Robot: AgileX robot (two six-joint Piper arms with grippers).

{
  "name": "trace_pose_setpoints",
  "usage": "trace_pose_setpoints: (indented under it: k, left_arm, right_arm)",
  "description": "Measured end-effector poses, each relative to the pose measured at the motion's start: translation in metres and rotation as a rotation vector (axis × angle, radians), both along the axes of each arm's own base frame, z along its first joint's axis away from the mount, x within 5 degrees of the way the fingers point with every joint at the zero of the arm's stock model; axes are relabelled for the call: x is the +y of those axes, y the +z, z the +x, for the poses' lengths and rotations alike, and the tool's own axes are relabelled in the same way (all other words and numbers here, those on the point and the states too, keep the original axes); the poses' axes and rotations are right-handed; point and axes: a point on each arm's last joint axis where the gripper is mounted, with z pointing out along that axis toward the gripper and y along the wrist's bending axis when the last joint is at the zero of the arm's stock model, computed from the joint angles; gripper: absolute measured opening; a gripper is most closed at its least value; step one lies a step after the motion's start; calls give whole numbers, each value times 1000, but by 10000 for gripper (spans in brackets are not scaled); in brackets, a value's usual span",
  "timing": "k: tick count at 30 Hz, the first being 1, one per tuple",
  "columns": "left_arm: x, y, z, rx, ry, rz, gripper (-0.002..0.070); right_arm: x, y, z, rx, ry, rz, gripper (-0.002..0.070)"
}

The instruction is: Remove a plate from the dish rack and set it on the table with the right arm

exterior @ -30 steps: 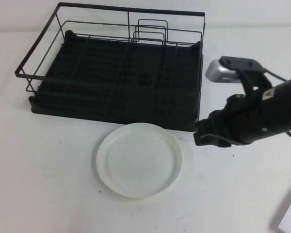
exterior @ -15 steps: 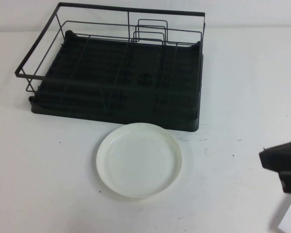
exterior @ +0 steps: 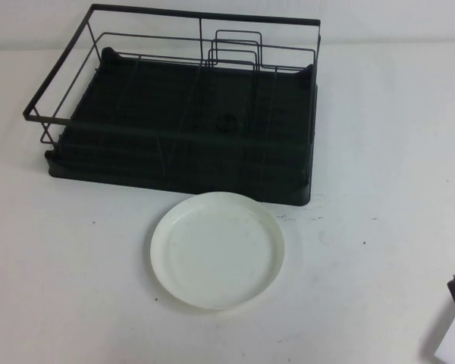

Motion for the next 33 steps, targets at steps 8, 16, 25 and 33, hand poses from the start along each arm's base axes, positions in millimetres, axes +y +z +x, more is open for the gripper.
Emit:
trace_pose_setpoints:
  k: [8, 16, 25, 33]
  left_arm:
    - [0, 0, 0, 0, 0, 0, -6]
    - [0, 0, 0, 0, 0, 0, -6]
    - [0, 0, 0, 0, 0, 0, -6]
    - [0, 0, 0, 0, 0, 0, -6]
  right_arm:
    - [-49, -58, -5, -395, -289, 38, -18]
    - [-79, -113, -45, -670, -524, 64, -18]
    - [-79, -123, -66, -695, -555, 115, -18]
    - [-78, -137, -74, -570, -543, 86, -18]
